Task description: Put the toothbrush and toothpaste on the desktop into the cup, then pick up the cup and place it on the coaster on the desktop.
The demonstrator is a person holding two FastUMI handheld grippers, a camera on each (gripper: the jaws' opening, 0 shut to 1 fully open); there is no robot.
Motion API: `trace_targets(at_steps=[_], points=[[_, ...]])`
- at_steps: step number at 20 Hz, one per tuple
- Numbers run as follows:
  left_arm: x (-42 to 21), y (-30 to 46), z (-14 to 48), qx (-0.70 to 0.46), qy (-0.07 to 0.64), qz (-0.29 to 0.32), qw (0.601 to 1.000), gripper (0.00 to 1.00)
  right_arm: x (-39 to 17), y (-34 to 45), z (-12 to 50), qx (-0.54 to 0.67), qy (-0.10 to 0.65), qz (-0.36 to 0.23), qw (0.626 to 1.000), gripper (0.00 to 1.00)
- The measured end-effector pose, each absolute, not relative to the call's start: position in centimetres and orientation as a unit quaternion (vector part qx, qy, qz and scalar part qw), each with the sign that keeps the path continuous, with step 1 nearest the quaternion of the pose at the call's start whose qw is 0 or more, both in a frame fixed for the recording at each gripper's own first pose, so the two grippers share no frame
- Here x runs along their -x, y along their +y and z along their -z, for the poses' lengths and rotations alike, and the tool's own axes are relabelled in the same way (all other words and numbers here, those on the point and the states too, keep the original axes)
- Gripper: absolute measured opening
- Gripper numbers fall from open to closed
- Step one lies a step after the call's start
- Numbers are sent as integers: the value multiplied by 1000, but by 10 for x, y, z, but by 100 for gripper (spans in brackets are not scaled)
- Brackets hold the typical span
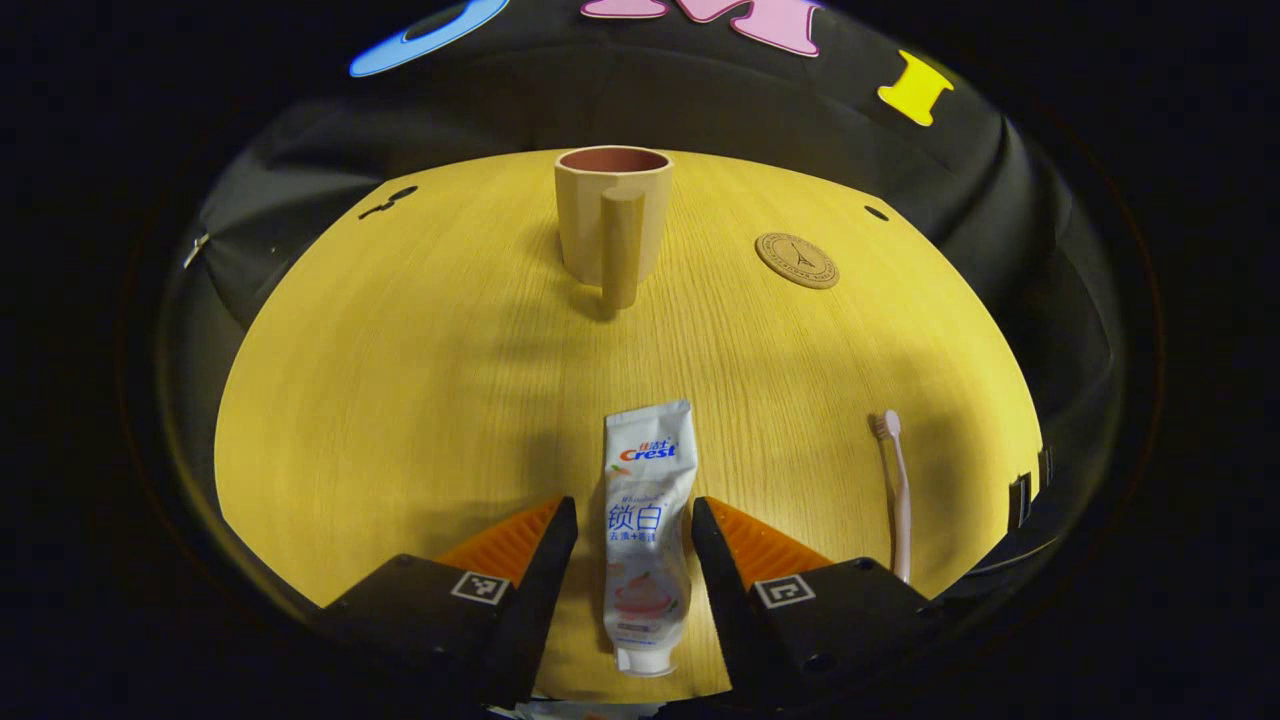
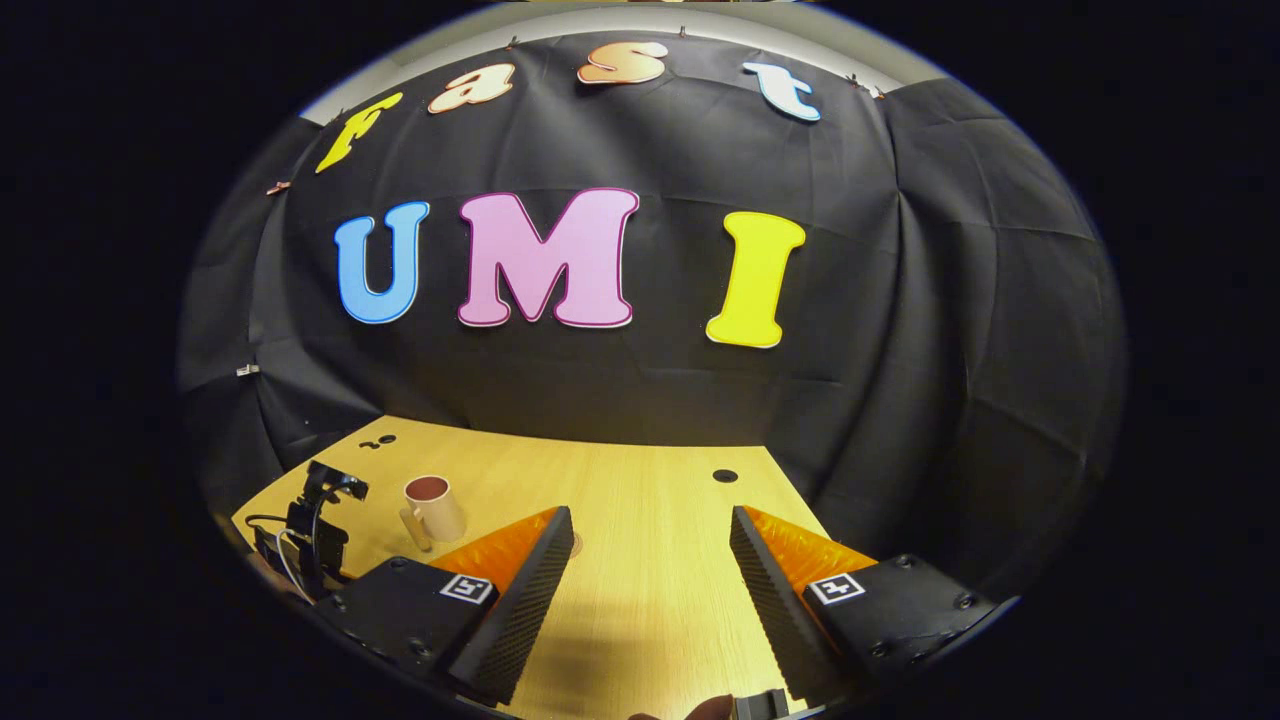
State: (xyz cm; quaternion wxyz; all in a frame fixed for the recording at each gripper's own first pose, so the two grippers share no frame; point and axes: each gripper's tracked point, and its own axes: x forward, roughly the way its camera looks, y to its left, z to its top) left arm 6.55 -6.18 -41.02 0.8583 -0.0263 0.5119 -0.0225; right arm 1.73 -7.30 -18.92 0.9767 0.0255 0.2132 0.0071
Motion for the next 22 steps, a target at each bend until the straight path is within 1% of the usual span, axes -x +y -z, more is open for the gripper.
trace_targets(at_steps=[2,3,5,8,9,10,12,13,14,15,16,22], points=[[-64,-57,411,-15,521,23,853,72,-16,-68,197,-26,225,-12,974,97],[-64,-60,409,-17,520,30,853,64,-14,-64,200,-28,230,-17,973,97],[-65,-60,412,-6,523,20,852,50,-9,-52,209,-32,245,-29,968,97],[-65,-60,412,12,530,9,848,47,7,-31,235,-38,297,-51,953,98],[-63,-60,411,18,532,5,846,51,14,-23,243,-45,317,-58,946,98],[-63,-60,411,24,531,1,847,45,20,-16,251,-53,338,-64,937,97],[-63,-60,409,33,531,0,847,41,36,-2,267,-71,380,-72,919,97],[-61,-62,407,43,532,4,846,35,43,4,276,-79,401,-74,910,97],[-59,-65,403,56,528,12,847,37,50,9,285,-85,420,-76,900,97],[-58,-64,398,66,521,12,851,35,55,14,293,-91,435,-78,892,98],[-57,-62,391,71,516,13,853,24,59,19,299,-95,448,-78,886,98],[-53,-59,368,111,490,29,864,19,72,45,348,-88,504,-79,855,95]])
